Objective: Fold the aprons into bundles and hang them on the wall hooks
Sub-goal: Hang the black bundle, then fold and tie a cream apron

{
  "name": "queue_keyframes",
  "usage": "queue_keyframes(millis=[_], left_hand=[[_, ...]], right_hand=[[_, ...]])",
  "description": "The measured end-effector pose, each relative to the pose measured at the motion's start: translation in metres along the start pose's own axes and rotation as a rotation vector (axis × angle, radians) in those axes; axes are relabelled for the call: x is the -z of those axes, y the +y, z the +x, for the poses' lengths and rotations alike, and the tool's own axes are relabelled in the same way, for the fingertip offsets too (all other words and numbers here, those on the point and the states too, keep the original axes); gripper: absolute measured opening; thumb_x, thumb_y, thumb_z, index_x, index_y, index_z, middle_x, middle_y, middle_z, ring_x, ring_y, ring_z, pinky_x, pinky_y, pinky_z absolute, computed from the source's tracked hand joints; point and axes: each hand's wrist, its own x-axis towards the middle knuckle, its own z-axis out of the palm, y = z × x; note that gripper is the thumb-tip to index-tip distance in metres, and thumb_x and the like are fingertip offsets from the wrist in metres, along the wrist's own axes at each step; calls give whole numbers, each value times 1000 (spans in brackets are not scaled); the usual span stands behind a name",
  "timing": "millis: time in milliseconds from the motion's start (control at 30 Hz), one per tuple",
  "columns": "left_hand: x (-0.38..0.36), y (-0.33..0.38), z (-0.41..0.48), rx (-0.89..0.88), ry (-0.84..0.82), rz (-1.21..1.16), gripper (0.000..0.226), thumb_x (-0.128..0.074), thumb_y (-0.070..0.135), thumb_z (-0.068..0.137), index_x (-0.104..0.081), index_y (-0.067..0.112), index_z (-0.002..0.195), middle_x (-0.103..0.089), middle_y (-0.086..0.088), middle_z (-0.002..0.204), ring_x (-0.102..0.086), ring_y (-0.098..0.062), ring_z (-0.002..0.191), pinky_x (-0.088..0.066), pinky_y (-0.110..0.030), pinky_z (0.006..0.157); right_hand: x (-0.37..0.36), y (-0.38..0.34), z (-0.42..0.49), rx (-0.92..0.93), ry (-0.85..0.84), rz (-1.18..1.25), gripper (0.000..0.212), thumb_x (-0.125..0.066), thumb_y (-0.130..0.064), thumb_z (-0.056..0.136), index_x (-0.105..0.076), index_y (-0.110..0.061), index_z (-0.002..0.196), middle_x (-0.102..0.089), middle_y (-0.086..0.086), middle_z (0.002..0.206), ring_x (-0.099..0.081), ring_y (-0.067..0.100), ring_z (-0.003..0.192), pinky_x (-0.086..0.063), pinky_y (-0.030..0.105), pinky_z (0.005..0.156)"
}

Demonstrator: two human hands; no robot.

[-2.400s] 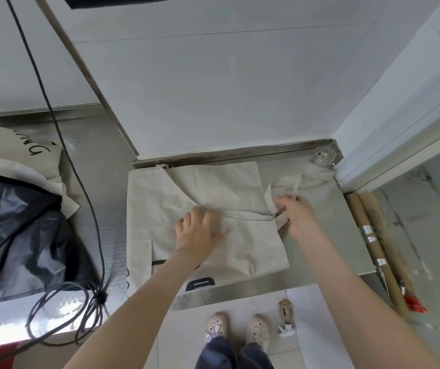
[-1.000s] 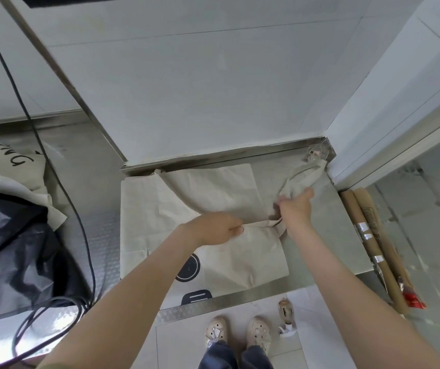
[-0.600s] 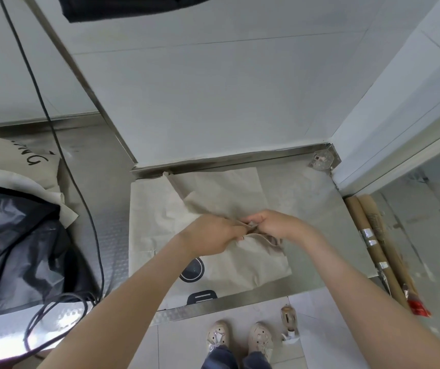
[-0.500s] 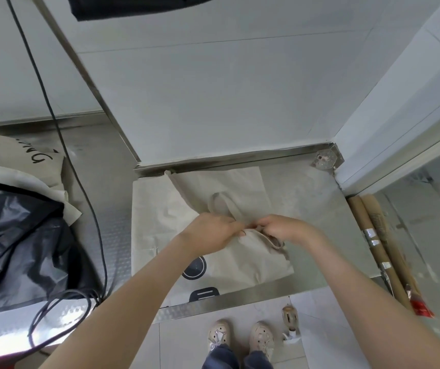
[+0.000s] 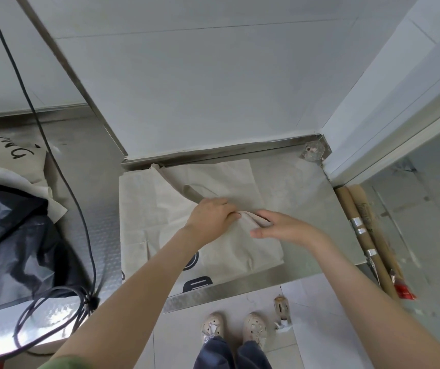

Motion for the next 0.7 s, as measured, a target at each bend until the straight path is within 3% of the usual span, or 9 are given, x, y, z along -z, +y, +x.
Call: queue_keyframes(millis=[67,133,233,333,433,500,567,700], left_hand=[[-4,4,-2,47,48,26,41,-39,39,98,-69,12,96,-59,-9,92,-57,-30,89,-36,-36,81],[-9,7,-3,75,75,28,42,-37,43,95,-67,15,104,-60,-7,107,-56,-29,102,-33,-37,90],[-16,9,-6,89,-70,70,48,-41,45,97,-42,22,140,-36,0,149,-29,-20,140,-12,-36,111],[-21,4,-7,69,-182,156,65,-17,57,92,-34,25,146,-28,-1,154,-19,-18,145,-4,-42,114],[-20,2,-2,148,-241,244,50,-27,49,98,-42,20,136,-34,0,146,-32,-21,135,-9,-39,113],[-16,5,-1,185,-196,328,44,-32,43,100,-42,15,132,-36,-2,140,-35,-21,130,-12,-37,113],[-17,7,-5,250,-164,319,47,-35,42,99,-40,11,133,-35,-4,142,-34,-22,130,-14,-39,114],[-22,8,-20,350,-31,233,58,-36,51,90,-57,6,121,-49,-16,139,-51,-33,124,-38,-55,101]], right_hand=[[0,10,3,-33,105,-34,28,-64,-20,89,-62,-18,117,-67,0,113,-63,17,106,-48,31,90],[-2,18,4,-56,127,23,20,-59,-16,91,-64,-13,110,-68,5,108,-65,23,103,-48,31,87],[-5,22,7,-41,82,88,32,-56,-13,94,-53,-19,126,-62,3,121,-59,19,112,-45,34,100],[-7,24,12,-50,61,11,28,-54,-13,96,-59,-10,123,-65,9,118,-61,23,111,-44,37,99],[-9,28,14,-59,232,-177,6,-60,-18,89,-62,-16,95,-60,2,96,-59,27,100,-46,35,87],[-11,30,13,-65,426,-200,23,-69,-25,82,-56,-21,100,-45,-3,98,-50,22,104,-43,34,93],[-17,29,9,-101,512,-127,46,-76,-31,76,-49,-15,110,-40,1,108,-45,21,106,-41,31,90],[-32,20,1,-192,429,45,63,-80,-31,73,-39,-14,117,-44,0,108,-50,17,95,-39,26,69]])
